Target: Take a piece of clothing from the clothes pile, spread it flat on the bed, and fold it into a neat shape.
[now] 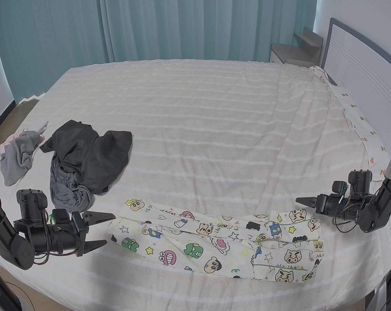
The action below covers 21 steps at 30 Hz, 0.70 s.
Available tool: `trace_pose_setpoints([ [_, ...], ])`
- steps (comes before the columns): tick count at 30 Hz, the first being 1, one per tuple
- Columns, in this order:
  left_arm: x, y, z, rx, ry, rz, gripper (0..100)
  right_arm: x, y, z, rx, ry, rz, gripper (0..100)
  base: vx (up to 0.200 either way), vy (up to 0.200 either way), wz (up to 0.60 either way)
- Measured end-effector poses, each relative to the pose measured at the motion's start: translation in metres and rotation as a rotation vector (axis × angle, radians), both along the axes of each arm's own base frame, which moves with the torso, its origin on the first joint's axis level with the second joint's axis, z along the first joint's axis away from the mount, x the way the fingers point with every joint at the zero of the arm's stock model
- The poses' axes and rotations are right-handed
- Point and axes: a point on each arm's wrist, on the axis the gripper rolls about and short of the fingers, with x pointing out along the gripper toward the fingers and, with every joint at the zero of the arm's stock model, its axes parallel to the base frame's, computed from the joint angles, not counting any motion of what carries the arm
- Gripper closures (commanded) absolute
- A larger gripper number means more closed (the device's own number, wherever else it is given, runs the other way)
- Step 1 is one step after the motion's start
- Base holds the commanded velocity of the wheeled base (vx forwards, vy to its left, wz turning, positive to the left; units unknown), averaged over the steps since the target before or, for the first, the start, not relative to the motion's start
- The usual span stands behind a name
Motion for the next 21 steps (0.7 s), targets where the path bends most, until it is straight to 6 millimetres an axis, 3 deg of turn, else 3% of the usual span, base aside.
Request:
trace_pose_setpoints([
  [9,0.000,0.000,-0.003,-0.001,0.013,0.001,0,-0.005,0.002,-0.010,-0.005,0.037,0.009,0,0.000,0.000,0.00],
  [10,0.000,0.000,-0.003,-0.001,0.014,0.001,0,-0.006,0.002,-0.011,-0.011,0.041,0.014,100,0.000,0.000,0.00],
  [21,0.000,0.000,-0.004,-0.001,0.021,0.000,0,-0.015,0.002,-0.015,-0.028,0.055,0.025,100,0.000,0.000,0.00],
])
